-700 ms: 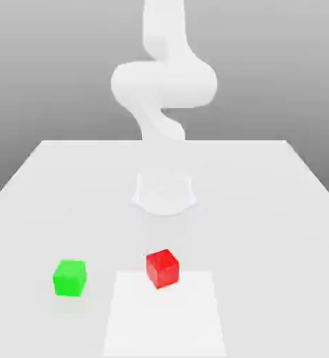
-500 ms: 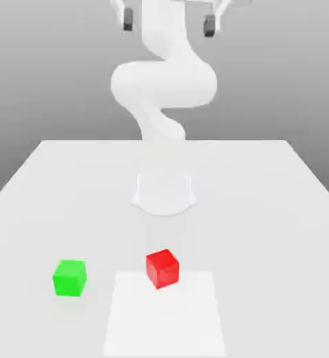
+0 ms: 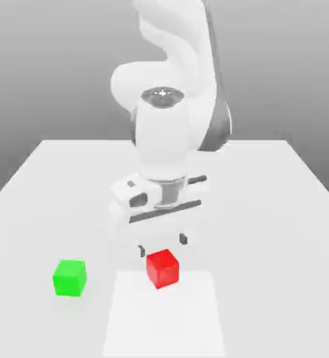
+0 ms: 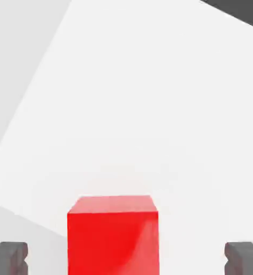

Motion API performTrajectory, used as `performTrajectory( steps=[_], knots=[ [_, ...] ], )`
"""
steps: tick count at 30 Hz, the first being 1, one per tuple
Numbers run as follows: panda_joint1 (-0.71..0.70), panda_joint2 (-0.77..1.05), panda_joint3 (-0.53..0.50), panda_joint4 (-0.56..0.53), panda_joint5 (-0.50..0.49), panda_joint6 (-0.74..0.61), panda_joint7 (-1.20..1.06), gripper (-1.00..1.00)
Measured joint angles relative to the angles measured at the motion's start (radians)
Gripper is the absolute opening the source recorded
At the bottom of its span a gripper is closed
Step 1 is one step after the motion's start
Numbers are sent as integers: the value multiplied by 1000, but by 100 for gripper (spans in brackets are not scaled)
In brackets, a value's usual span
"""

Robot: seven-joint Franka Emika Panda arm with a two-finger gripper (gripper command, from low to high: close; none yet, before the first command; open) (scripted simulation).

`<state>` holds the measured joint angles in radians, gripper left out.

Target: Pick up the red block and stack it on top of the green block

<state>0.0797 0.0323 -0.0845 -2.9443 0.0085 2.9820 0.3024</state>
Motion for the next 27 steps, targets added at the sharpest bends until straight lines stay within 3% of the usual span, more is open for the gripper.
performTrajectory(
  steps=[3, 4, 11, 19, 27],
  knots=[
    [-48, 111, 55, 11, 35, 96, -29, 0],
    [-58, 132, 66, 13, 39, 113, -33, -100],
    [-61, 129, 67, 13, 33, 110, -28, -100],
    [-59, -132, 49, -23, -24, -115, 12, -100],
    [-110, -177, -69, 34, -37, -211, -271, -100]
  ],
)
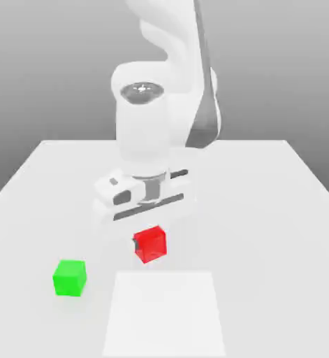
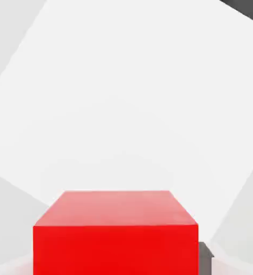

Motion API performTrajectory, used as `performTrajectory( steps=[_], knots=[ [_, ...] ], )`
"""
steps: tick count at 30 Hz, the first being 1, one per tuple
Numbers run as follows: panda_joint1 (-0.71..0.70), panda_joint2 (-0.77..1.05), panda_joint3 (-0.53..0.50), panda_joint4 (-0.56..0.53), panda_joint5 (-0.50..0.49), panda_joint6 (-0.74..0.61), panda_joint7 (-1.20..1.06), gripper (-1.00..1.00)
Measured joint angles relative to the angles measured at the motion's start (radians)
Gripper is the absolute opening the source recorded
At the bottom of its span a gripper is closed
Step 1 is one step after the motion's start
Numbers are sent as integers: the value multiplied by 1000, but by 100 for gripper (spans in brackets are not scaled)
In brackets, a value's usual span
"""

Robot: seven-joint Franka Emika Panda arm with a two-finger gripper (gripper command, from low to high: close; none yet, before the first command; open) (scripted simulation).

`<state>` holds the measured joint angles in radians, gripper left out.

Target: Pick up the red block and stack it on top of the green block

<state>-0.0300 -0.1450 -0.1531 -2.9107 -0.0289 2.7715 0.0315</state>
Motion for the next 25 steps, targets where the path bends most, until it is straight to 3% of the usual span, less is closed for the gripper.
performTrajectory(
  steps=[13, 19, 20, 25],
  knots=[
    [-118, 18, -220, 118, -69, -100, -507, -100],
    [-121, 209, -194, 134, 112, 63, -670, -100],
    [-132, 241, -176, 135, 151, 92, -698, 100],
    [-132, 241, -176, 135, 151, 92, -698, 100]
  ],
)
